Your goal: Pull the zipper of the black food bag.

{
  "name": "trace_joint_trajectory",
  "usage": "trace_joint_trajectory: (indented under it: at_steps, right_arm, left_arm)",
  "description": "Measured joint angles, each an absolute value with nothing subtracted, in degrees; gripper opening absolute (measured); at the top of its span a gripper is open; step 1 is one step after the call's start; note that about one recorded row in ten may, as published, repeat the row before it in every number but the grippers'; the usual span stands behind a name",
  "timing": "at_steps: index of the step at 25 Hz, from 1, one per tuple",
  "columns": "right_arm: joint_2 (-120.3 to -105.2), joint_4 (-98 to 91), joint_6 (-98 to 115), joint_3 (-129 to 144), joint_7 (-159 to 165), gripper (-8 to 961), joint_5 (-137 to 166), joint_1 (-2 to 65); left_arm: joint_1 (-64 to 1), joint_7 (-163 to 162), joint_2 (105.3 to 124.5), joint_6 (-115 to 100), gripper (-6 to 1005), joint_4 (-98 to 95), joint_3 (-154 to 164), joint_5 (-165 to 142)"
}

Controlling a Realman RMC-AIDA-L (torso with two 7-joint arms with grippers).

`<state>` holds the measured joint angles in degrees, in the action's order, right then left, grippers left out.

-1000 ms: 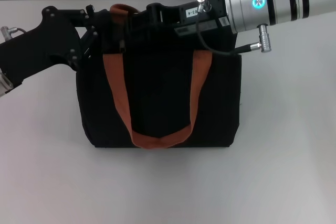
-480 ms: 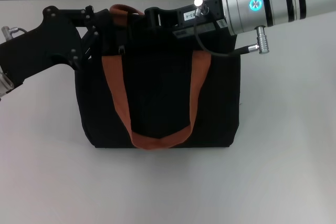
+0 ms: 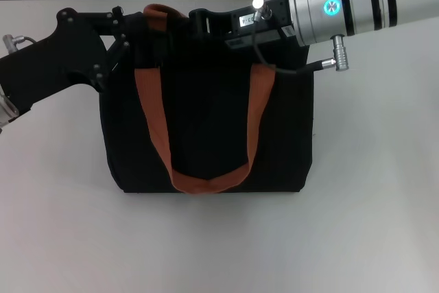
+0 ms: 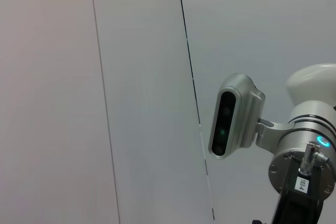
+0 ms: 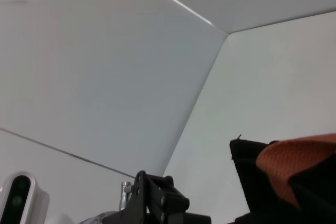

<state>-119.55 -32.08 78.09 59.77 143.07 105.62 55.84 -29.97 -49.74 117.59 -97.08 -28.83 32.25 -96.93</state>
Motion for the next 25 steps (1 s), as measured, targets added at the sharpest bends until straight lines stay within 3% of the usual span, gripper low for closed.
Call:
trace_joint_trajectory:
  at_steps: [15, 18, 25]
  right_arm:
    - [-119.79, -31.2, 76.2, 63.3, 139.1, 90, 101.3, 55.9]
    - [-119.8, -31.2, 76.0, 63.6, 138.7, 8, 101.2, 55.9]
    - [-119.48, -33.6, 75.9, 64.0, 139.8, 4, 102.2, 54.2]
  left_arm:
    - [-30.2, -49.7, 117.82, -98.1, 144, -28.8, 32.3, -96.9]
    - [-30.2, -49.7, 117.84, -98.1, 147, -28.8, 32.3, -96.9]
    - [-29.8, -49.7, 117.83, -98.1, 153, -28.8, 32.3, -95.9]
